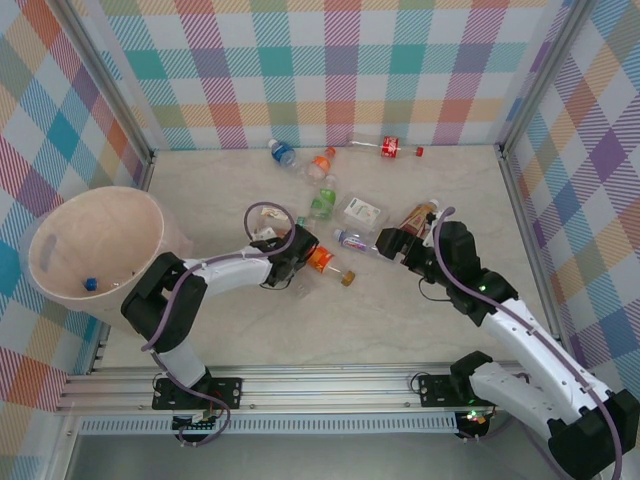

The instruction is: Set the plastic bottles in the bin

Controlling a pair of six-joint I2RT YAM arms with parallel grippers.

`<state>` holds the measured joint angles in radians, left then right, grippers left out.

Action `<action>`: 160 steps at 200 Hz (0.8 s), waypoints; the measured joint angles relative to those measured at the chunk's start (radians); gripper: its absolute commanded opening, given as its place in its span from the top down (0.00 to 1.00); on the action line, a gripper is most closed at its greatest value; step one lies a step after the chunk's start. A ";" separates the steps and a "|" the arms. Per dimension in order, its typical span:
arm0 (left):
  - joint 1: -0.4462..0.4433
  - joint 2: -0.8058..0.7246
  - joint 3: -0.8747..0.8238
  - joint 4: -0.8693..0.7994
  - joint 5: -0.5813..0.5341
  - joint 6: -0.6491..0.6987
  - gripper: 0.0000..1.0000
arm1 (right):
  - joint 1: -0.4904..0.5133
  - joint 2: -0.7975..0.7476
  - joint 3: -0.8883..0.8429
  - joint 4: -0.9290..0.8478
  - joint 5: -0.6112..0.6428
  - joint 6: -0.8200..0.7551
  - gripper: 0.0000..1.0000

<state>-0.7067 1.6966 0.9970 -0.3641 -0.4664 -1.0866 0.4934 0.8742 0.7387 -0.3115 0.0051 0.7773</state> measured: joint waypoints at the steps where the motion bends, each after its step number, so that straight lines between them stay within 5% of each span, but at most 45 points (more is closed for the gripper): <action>1: 0.000 0.000 0.002 0.001 -0.002 0.002 0.43 | 0.000 0.000 0.000 0.000 0.000 0.000 0.00; 88: 0.002 -0.111 0.253 0.087 -0.224 0.299 0.46 | -0.002 0.021 0.086 0.055 0.014 -0.034 0.00; 123: 0.016 -0.118 0.399 0.027 -0.187 0.461 0.46 | -0.002 0.018 0.089 0.064 0.021 -0.034 0.00; 160: 0.041 -0.122 0.737 -0.131 -0.143 0.656 0.46 | -0.002 -0.009 0.088 0.076 0.047 -0.026 0.00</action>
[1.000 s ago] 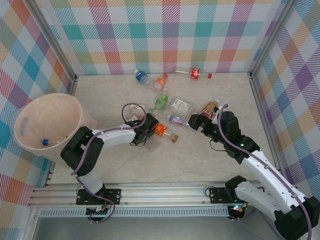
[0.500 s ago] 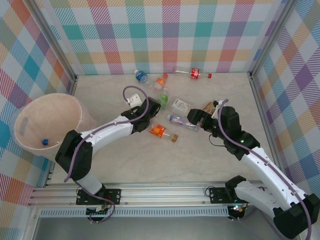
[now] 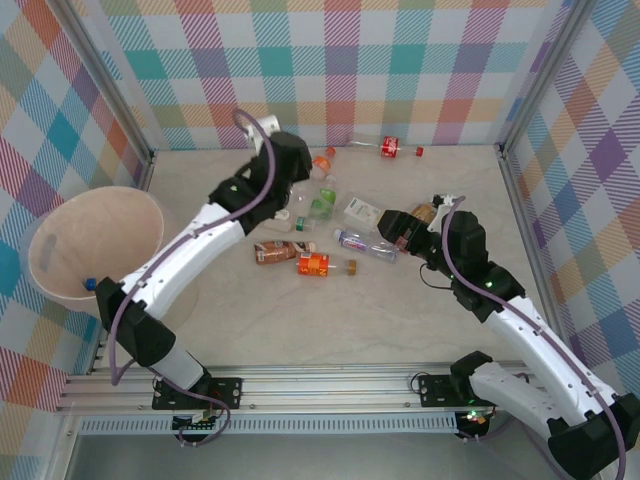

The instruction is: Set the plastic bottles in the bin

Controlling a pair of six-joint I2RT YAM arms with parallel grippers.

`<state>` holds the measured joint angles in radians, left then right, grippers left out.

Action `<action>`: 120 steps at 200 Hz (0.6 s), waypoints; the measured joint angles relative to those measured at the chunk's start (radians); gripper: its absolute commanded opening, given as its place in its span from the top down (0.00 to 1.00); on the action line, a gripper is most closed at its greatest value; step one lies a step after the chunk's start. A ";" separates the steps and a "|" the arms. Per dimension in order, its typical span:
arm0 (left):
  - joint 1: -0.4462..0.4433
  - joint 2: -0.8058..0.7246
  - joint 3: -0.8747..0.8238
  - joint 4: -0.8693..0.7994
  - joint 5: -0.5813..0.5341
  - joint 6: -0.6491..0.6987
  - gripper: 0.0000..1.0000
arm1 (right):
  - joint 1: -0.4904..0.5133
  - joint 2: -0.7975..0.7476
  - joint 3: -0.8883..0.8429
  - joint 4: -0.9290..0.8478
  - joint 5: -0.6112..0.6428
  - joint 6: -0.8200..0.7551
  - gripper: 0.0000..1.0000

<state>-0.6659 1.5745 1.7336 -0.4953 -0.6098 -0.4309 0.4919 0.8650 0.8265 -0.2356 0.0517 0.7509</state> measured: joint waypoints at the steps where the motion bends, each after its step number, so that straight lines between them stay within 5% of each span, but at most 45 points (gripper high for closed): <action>1: 0.000 -0.001 0.003 -0.001 0.000 0.003 0.46 | 0.000 -0.001 0.000 0.000 0.001 0.000 0.00; 37: 0.073 -0.098 0.069 -0.093 0.026 0.120 0.48 | 0.000 -0.016 -0.001 0.010 0.024 0.000 0.00; 120: 0.448 -0.329 0.076 -0.315 -0.016 0.264 0.47 | 0.000 -0.012 -0.019 0.011 0.045 0.019 0.00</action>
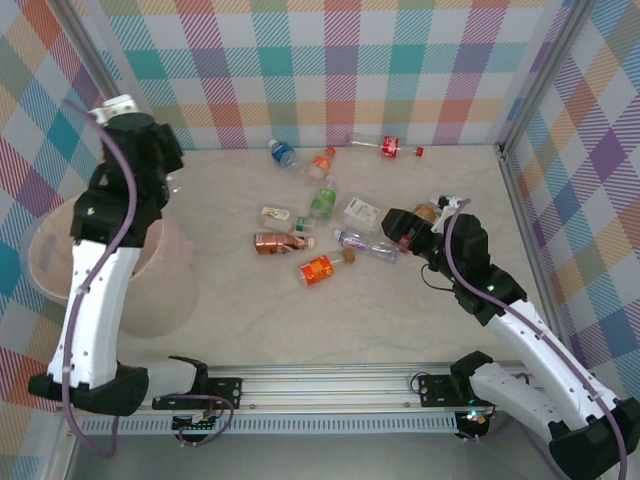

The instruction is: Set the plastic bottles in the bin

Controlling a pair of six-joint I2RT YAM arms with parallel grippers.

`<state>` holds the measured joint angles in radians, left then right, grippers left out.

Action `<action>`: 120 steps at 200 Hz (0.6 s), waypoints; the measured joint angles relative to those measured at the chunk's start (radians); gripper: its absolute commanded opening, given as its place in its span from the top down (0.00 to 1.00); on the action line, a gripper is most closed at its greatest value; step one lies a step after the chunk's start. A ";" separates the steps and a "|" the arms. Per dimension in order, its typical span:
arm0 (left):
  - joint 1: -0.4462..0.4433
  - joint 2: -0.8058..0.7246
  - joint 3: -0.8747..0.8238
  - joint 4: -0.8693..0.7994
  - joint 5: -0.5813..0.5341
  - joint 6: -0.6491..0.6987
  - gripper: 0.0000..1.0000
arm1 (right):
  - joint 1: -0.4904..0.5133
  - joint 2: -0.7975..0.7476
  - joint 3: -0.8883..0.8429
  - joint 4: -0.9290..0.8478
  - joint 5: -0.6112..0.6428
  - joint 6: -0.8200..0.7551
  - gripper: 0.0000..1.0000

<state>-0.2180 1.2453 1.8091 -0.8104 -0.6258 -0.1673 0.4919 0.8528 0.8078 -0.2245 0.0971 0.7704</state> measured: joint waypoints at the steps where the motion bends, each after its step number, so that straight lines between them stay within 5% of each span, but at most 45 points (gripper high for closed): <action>1: 0.003 -0.002 0.000 0.000 -0.001 0.000 0.47 | 0.000 0.001 0.000 0.000 0.000 0.000 0.00; 71: 0.281 -0.053 -0.106 -0.095 -0.077 -0.008 0.47 | 0.000 0.054 0.000 0.005 -0.012 -0.001 0.00; 120: 0.438 -0.074 -0.260 -0.141 -0.006 -0.077 0.48 | 0.000 0.054 0.000 0.007 -0.014 -0.001 0.00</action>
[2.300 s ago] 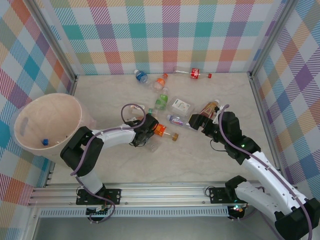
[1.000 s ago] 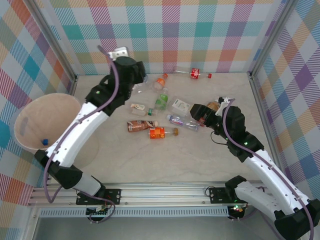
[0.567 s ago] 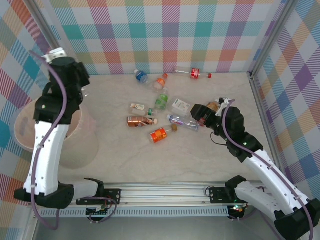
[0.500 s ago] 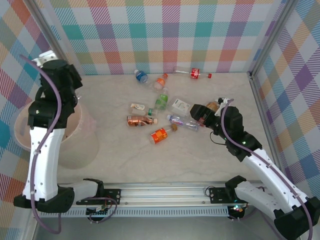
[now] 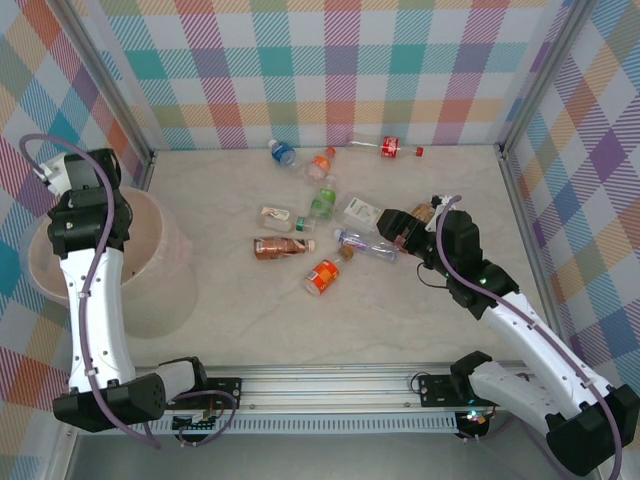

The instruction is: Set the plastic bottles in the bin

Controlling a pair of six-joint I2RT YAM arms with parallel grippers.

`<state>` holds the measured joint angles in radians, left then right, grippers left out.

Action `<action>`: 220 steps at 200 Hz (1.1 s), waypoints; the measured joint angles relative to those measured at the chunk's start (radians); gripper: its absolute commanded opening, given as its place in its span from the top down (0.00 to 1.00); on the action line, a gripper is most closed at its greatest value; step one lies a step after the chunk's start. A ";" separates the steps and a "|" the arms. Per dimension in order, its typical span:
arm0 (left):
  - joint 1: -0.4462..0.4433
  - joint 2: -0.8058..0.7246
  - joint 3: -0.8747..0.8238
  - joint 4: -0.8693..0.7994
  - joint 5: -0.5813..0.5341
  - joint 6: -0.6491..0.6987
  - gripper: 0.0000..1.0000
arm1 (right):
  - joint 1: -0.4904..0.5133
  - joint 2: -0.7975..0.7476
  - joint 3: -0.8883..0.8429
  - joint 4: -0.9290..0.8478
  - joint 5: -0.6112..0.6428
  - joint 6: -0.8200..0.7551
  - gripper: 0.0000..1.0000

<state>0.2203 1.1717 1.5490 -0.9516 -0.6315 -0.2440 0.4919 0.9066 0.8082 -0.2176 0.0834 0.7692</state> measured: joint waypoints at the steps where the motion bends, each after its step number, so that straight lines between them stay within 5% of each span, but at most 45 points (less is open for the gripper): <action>1: 0.002 -0.001 -0.002 0.000 0.002 -0.001 0.48 | 0.000 0.000 0.000 0.000 0.000 0.000 0.00; 125: 0.039 -0.022 -0.113 -0.026 0.249 -0.136 0.30 | 0.006 0.122 -0.121 -0.014 -0.168 0.175 0.00; 220: 0.039 -0.026 -0.109 0.015 0.473 -0.153 0.00 | 0.006 0.149 -0.120 0.001 -0.194 0.192 0.00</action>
<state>0.2588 1.1461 1.4399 -0.9367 -0.1585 -0.3969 0.4980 1.0557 0.6880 -0.2169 -0.1108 0.9611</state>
